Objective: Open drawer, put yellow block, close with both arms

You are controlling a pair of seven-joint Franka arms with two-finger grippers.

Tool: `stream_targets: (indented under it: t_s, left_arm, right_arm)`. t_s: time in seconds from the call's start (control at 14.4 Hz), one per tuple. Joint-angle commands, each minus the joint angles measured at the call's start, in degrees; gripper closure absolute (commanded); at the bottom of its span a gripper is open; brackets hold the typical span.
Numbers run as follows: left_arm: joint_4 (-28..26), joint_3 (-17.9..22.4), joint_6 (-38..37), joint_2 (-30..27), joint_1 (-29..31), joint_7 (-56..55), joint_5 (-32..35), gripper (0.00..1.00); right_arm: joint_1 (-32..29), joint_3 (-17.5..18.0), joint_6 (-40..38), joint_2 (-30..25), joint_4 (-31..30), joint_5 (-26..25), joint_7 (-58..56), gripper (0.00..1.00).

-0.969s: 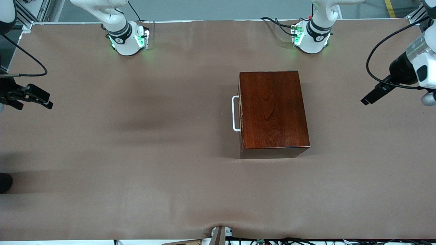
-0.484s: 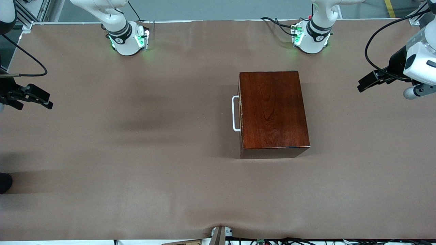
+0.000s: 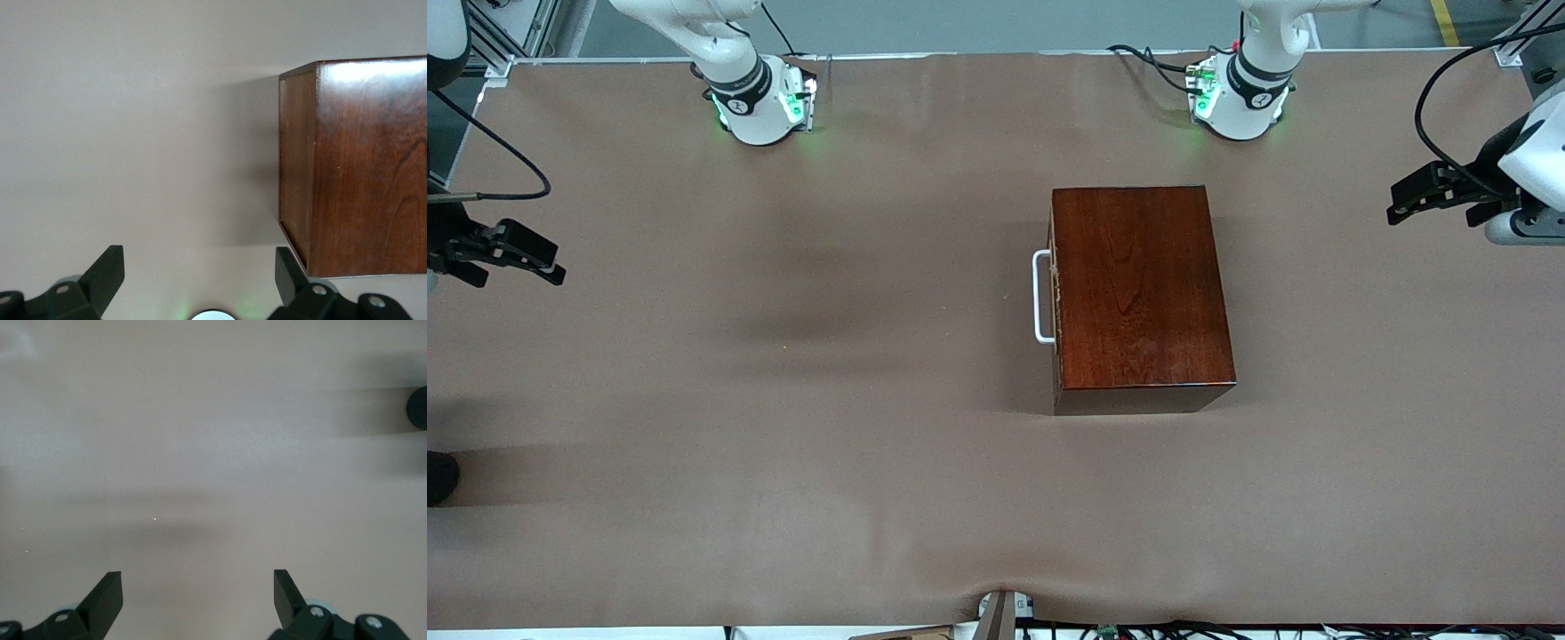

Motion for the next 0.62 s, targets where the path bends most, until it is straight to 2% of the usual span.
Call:
stream_targets:
  t_s: [0.0, 0.55]
  left_arm:
    - [-0.22, -0.87, -0.30, -1.27, 0.32, 1.51, 0.12, 0.00]
    - [0.92, -0.79, 0.14, 0.22, 0.58, 1.16, 1.69, 0.00]
  right_arm:
    - [0.13, 0.16, -0.54, -1.08, -0.28, -0.67, 0.55, 0.00]
    - [0.13, 0.16, -0.63, -1.08, -0.28, -0.67, 0.38, 0.00]
